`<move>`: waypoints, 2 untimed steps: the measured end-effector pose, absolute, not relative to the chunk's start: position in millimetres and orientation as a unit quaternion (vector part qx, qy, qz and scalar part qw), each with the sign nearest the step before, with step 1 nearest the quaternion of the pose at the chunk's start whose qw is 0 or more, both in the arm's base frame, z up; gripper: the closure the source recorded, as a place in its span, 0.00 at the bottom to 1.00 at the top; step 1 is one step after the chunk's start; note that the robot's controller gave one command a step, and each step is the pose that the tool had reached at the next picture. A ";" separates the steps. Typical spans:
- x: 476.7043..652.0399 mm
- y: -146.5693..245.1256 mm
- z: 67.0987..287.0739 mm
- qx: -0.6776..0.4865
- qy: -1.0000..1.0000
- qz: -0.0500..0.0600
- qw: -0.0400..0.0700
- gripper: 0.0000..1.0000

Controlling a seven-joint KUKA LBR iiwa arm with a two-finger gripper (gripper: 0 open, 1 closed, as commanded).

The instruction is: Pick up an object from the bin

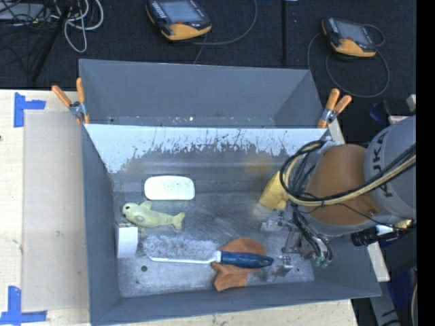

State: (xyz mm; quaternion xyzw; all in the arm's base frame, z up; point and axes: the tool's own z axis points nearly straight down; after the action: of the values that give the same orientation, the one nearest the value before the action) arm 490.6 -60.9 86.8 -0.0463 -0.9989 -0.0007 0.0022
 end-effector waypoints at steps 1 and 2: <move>493.8 -40.8 76.0 0.067 -0.998 0.003 -0.001 1.00; 493.9 -40.4 76.0 0.069 -0.998 0.004 -0.002 1.00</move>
Offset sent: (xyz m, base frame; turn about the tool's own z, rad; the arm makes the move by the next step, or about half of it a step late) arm 0.0000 0.0000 0.0000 0.0000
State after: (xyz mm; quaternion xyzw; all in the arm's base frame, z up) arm 493.9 -40.4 76.0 0.0685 -0.9976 0.0037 -0.0017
